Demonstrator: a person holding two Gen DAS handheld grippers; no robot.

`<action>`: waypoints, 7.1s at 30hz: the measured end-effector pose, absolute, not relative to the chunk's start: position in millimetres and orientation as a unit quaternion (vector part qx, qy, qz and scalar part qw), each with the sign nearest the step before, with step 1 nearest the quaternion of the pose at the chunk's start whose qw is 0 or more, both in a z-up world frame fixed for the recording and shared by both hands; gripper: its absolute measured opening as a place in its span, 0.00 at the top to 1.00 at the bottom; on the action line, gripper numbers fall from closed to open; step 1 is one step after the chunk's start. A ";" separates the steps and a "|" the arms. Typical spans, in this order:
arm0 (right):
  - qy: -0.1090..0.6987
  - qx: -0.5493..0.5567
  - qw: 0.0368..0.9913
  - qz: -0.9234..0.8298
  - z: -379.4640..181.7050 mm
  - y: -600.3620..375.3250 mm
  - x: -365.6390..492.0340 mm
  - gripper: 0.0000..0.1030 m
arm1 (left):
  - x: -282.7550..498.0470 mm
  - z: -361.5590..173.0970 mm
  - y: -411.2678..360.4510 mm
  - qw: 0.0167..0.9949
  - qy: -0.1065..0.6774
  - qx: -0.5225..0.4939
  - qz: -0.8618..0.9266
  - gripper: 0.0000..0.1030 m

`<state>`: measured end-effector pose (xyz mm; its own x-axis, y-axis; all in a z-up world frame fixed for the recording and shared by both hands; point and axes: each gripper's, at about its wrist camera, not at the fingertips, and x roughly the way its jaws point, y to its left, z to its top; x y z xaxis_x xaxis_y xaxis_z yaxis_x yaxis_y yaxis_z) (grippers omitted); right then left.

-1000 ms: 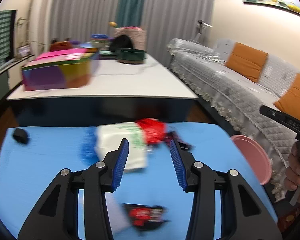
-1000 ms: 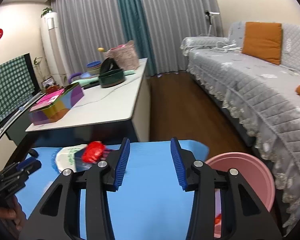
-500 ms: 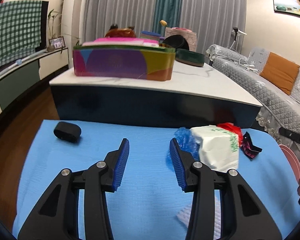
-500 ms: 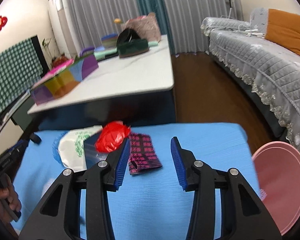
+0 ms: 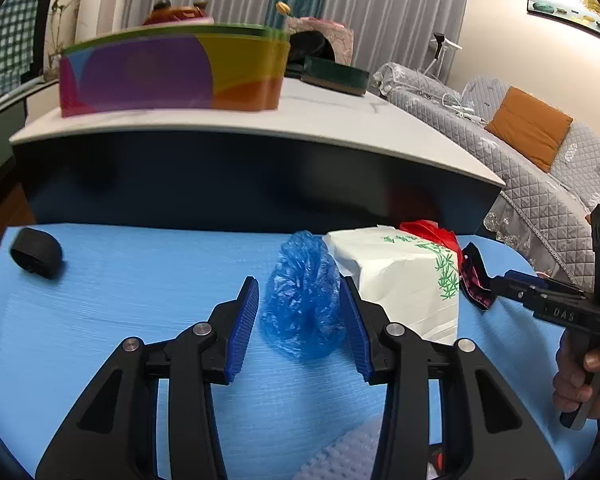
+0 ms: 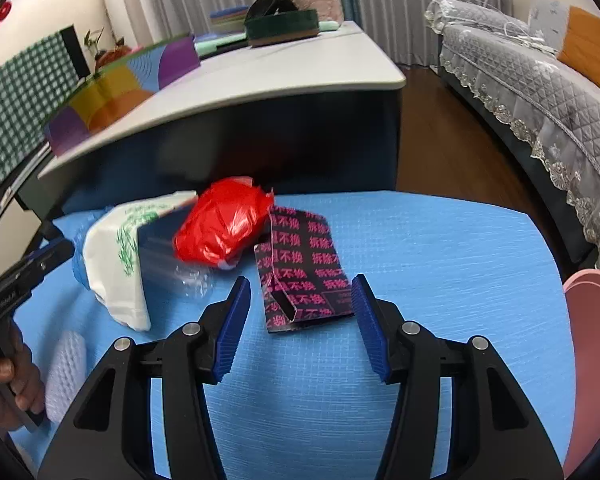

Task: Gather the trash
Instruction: 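Grasp the blue plastic bag with the left tool while the right tool grasps the pink-black packet, then carry the blue bag and packet toward the pink bucket, then open both tools over the pink bucket to drop the blue bag and packet, then return both open tools to the table toward the white bag and black pouch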

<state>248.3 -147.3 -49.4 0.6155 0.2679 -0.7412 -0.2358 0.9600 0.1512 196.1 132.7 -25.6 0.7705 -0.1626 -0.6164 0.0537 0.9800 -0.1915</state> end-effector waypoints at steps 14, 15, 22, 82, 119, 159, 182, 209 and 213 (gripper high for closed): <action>0.397 -0.022 0.906 0.142 -35.6 -144.0 234.4 0.97 | 193.3 -25.5 126.3 0.933 0.350 -0.071 -0.040 0.99; 0.394 -0.023 0.908 0.142 -33.0 -145.1 232.6 0.98 | 189.2 -22.3 127.3 0.935 0.345 -0.075 -0.035 0.99; 0.372 -0.025 0.917 0.144 -12.3 -153.8 212.7 0.99 | 169.4 -6.1 124.8 0.944 0.320 -0.072 -0.023 0.99; 0.287 0.031 0.957 0.028 63.6 -328.5 93.0 0.99 | 98.1 30.9 -70.5 0.950 0.273 -0.063 -0.140 0.99; 0.286 0.046 0.955 -0.060 71.9 -427.7 111.9 0.99 | 143.4 32.2 -240.8 0.920 0.296 -0.025 -0.256 0.99; 0.285 0.082 0.953 -0.063 59.2 -413.0 133.1 0.30 | 150.0 20.9 -180.4 0.924 0.318 -0.039 -0.208 0.50; 0.270 0.025 0.949 0.161 54.9 -182.4 159.9 0.77 | 146.7 49.8 135.9 0.963 0.264 -0.031 0.042 0.50; 0.367 0.045 0.895 0.251 -29.6 -72.2 226.4 0.57 | 196.7 -25.6 332.4 0.922 0.334 -0.122 0.154 0.50; 0.385 0.048 0.886 0.254 -39.4 -68.1 232.0 0.57 | 204.8 -30.0 331.1 0.917 0.354 -0.121 0.139 0.50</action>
